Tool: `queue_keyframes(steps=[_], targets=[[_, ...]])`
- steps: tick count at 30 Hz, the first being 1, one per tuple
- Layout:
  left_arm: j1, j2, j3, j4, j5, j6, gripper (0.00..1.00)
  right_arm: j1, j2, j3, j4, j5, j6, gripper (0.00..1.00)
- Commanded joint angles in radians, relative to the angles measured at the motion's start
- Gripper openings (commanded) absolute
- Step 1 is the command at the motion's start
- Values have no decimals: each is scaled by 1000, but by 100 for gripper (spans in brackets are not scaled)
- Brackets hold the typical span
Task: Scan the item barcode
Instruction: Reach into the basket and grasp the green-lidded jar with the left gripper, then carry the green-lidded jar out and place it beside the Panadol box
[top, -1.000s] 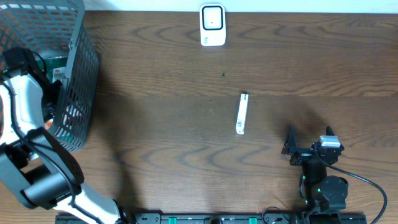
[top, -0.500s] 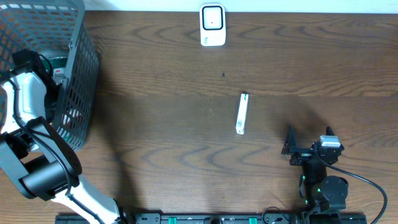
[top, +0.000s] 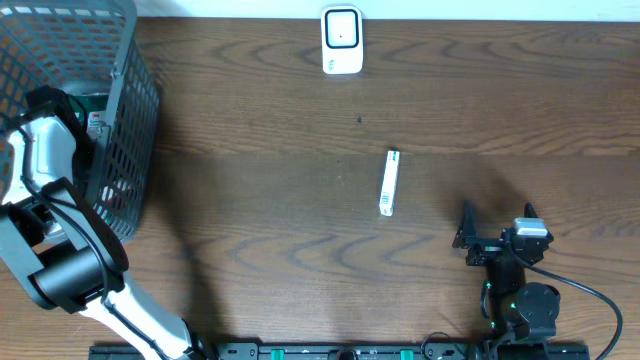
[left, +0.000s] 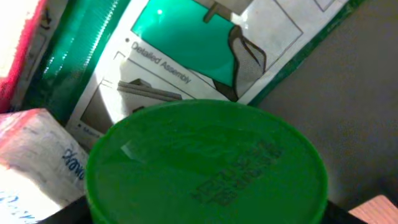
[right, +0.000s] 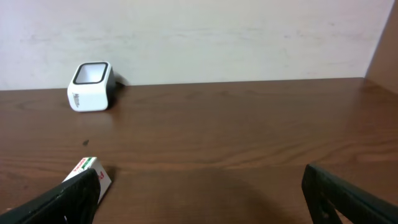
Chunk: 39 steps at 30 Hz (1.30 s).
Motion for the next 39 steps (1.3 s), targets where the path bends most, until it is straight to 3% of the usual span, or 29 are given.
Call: queue_keyframes(steps=[1, 8, 25, 29, 34, 39], targets=[[-8, 3, -8, -10, 2, -40, 67, 10, -1, -1, -4, 2, 13, 99], [2, -112, 61, -14, 1, -40, 59, 10, -1, -1, -4, 1, 13, 99], [-10, -776, 114, 217, -99, -36, 59, 10, -1, -1, -4, 2, 13, 99], [-83, -922, 114, 166, 25, -47, 59, 10, -1, -1, -4, 2, 13, 99], [-234, -973, 114, 3, 86, -140, 59, 10, -1, -1, -4, 2, 13, 99], [-514, -918, 37, -85, 84, -204, 59, 10, -1, -1, -4, 1, 13, 99]])
